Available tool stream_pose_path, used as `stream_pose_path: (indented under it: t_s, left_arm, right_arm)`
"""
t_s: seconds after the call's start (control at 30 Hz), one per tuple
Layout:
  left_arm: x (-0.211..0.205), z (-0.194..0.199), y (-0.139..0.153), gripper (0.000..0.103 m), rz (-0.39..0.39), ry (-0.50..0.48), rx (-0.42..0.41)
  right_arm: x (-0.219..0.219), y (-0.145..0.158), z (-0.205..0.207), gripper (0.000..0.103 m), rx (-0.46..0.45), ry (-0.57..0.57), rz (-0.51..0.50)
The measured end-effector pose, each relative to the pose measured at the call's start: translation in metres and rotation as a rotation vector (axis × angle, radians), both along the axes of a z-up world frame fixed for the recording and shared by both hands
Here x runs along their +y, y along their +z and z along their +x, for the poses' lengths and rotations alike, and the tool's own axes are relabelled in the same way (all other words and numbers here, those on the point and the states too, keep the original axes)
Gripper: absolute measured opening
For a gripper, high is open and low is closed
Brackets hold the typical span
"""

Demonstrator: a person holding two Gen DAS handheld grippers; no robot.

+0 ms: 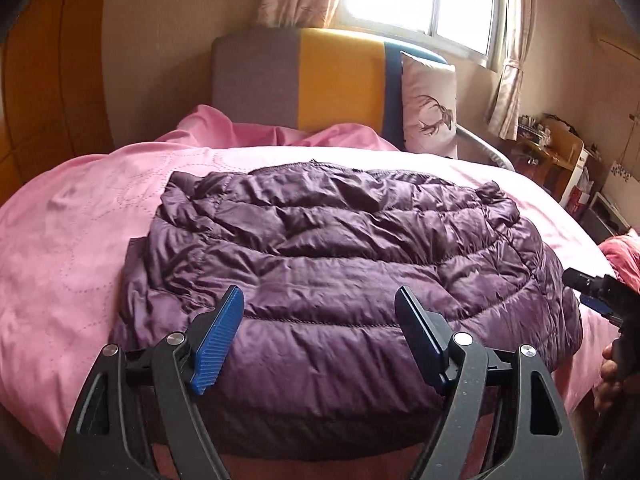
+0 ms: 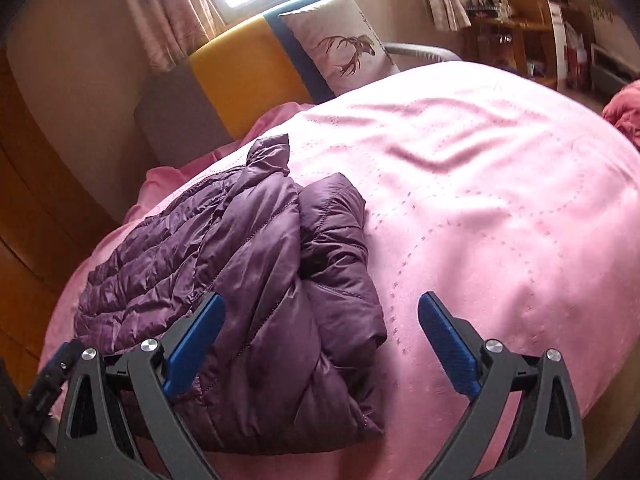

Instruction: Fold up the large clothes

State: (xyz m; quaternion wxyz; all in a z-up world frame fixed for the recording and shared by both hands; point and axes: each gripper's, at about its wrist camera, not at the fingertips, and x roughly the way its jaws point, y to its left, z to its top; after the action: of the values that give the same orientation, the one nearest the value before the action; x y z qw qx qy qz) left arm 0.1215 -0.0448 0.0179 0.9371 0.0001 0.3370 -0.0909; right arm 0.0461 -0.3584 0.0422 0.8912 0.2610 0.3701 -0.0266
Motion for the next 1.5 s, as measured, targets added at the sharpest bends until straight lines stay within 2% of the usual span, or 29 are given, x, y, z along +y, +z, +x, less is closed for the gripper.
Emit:
stream_pose_path:
  t_s: [0.17, 0.47, 0.57, 0.67, 0.8, 0.87, 0.9, 1.0, 1.07, 1.13, 1.2, 1.27, 1.3, 1.37, 1.43, 1.47, 1.5]
  left_arm:
    - [-0.007, 0.001, -0.007, 0.077, 0.013, -0.021, 0.014]
    - [-0.007, 0.006, -0.008, 0.077, 0.0, -0.027, 0.022]
    - [0.016, 0.011, 0.002, 0.077, -0.045, 0.017, 0.003]
    - [0.045, 0.022, 0.005, 0.077, -0.007, 0.09, -0.016]
    - [0.088, 0.043, -0.025, 0.077, 0.023, 0.194, 0.09]
    - [0.104, 0.047, -0.042, 0.08, -0.06, 0.194, 0.137]
    - [0.111, 0.048, -0.047, 0.082, -0.093, 0.201, 0.148]
    - [0.106, 0.047, -0.044, 0.081, -0.061, 0.22, 0.133]
    - [0.099, 0.04, -0.036, 0.078, -0.024, 0.236, 0.105]
    - [0.084, 0.029, -0.021, 0.076, 0.042, 0.238, 0.027]
    - [0.068, 0.018, -0.003, 0.076, 0.04, 0.182, -0.055]
    - [0.05, 0.014, 0.008, 0.076, 0.014, 0.104, -0.082]
    - [0.037, 0.016, 0.011, 0.076, 0.005, 0.051, -0.074]
    - [0.015, 0.025, 0.008, 0.071, -0.011, -0.027, -0.035]
    - [-0.004, 0.039, -0.006, 0.06, -0.066, -0.112, 0.076]
    - [-0.011, 0.045, -0.015, 0.058, -0.076, -0.123, 0.117]
    - [-0.014, 0.046, -0.021, 0.058, -0.071, -0.119, 0.125]
  right_arm:
    - [-0.011, -0.022, 0.004, 0.101, 0.038, 0.009, 0.102]
    - [-0.015, -0.029, 0.003, 0.101, 0.014, 0.041, 0.128]
    - [-0.014, -0.025, 0.004, 0.101, 0.009, 0.025, 0.107]
    - [-0.016, -0.021, 0.007, 0.101, 0.0, 0.01, 0.084]
    - [-0.011, -0.027, 0.009, 0.1, 0.015, 0.031, 0.076]
    - [-0.011, -0.028, 0.009, 0.1, 0.015, 0.05, 0.087]
    - [-0.012, -0.028, 0.01, 0.1, 0.015, 0.061, 0.096]
    - [-0.013, -0.029, 0.011, 0.097, 0.013, 0.102, 0.133]
    - [-0.012, -0.029, 0.011, 0.088, 0.013, 0.125, 0.143]
    - [-0.012, -0.03, 0.01, 0.083, 0.011, 0.135, 0.17]
    - [-0.013, -0.031, 0.01, 0.077, 0.012, 0.144, 0.195]
    - [-0.011, -0.032, 0.01, 0.059, 0.012, 0.169, 0.222]
    - [-0.01, -0.033, 0.011, 0.055, 0.017, 0.179, 0.24]
    - [-0.005, -0.032, 0.009, 0.039, 0.015, 0.195, 0.23]
    - [-0.004, -0.029, 0.005, 0.031, 0.019, 0.207, 0.223]
    - [-0.004, -0.027, 0.003, 0.027, 0.022, 0.212, 0.216]
    - [-0.004, -0.025, 0.0, 0.025, 0.027, 0.217, 0.208]
